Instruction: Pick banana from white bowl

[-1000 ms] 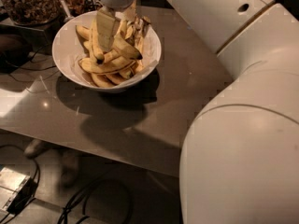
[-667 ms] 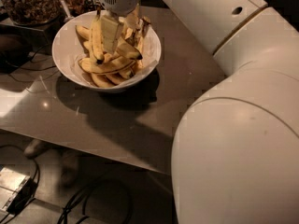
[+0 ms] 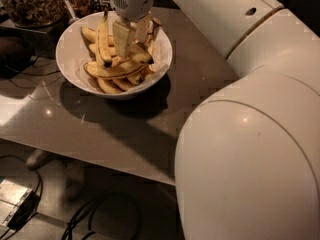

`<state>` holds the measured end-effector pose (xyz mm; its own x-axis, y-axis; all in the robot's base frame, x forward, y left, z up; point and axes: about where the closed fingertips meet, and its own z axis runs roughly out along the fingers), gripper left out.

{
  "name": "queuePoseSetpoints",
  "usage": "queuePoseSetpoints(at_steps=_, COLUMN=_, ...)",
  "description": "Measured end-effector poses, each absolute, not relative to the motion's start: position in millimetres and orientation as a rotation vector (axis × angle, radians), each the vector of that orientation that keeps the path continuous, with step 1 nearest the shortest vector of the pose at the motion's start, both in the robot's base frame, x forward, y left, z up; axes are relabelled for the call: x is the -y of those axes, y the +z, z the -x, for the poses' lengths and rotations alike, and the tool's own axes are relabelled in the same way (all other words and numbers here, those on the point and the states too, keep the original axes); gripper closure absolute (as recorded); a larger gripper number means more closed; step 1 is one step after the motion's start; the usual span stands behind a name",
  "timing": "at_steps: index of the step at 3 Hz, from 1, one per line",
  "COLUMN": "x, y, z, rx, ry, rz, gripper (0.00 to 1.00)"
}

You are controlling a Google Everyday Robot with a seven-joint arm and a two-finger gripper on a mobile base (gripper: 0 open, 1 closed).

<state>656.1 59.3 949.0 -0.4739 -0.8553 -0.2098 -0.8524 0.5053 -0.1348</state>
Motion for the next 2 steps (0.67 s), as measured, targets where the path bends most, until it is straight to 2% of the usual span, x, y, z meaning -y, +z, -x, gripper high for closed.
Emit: queuePoseSetpoints(at_steps=2, x=-59.2, y=949.1, z=-656.2, rx=-2.500, ry=-0.017, rz=1.448, gripper=0.99)
